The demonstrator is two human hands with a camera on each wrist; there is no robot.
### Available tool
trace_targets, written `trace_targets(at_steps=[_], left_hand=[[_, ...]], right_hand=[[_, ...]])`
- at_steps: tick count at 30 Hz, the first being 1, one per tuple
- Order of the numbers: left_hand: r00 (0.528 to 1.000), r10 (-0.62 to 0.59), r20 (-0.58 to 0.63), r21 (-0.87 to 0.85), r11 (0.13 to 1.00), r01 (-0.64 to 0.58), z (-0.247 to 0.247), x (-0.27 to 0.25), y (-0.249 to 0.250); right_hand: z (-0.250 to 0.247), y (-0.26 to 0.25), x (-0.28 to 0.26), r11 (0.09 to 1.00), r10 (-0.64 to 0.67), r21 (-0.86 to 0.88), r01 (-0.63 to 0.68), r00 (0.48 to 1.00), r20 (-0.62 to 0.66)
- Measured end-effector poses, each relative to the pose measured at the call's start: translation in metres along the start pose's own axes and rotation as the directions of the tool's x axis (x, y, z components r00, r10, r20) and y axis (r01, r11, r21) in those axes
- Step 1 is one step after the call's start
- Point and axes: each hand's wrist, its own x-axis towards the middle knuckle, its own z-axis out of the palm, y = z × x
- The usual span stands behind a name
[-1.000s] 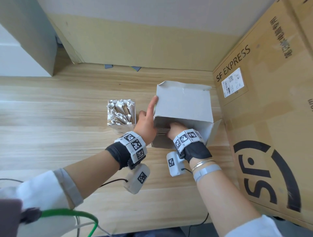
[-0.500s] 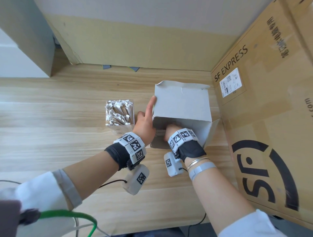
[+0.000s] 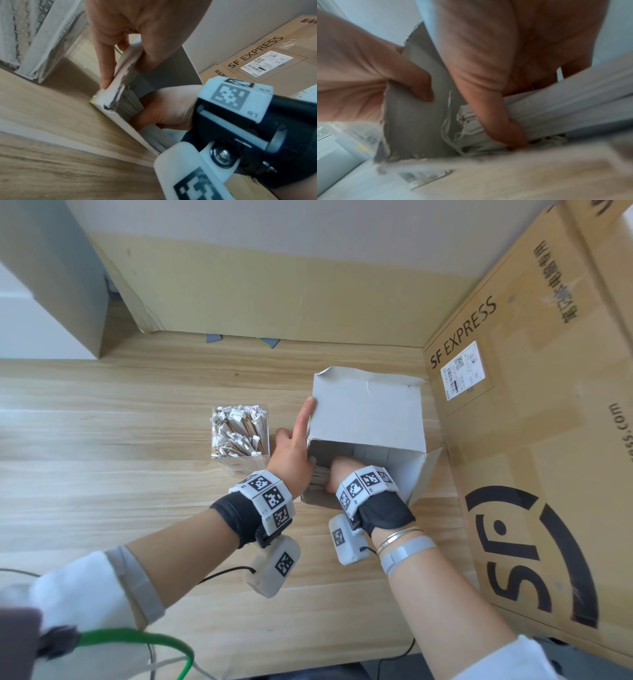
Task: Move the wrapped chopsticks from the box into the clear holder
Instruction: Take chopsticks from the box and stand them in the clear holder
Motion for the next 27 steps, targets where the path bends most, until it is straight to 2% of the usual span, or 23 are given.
trace_targets(at_steps=[11,19,22,27], left_hand=[[1.0,0.001,-0.029,0.005,1.0,-0.001,0.0,-0.001,0.003],[1.0,-0.021,-0.006,0.031,0.999,0.022,-0.001,-0.001,0.006],[0.999,-0.042,-0.034,-0.012,0.999,0.041,0.0,0.0,0.004],[0.997,-0.045,-0.067,-0.017,0.999,0.044,0.0,-0.001,0.012]], right_hand=[[-0.004,0.002,0.001,0.998,0.006,-0.061,0.001,0.994,0.111],[-0.002,0.007,-0.003,0.999,0.005,-0.041,-0.003,0.998,0.064],[-0.004,0.011,-0.005,0.998,-0.025,0.056,0.026,1.0,-0.008],[-0.019,0.02,-0.015,0.958,-0.032,0.271,0.09,0.976,-0.213]])
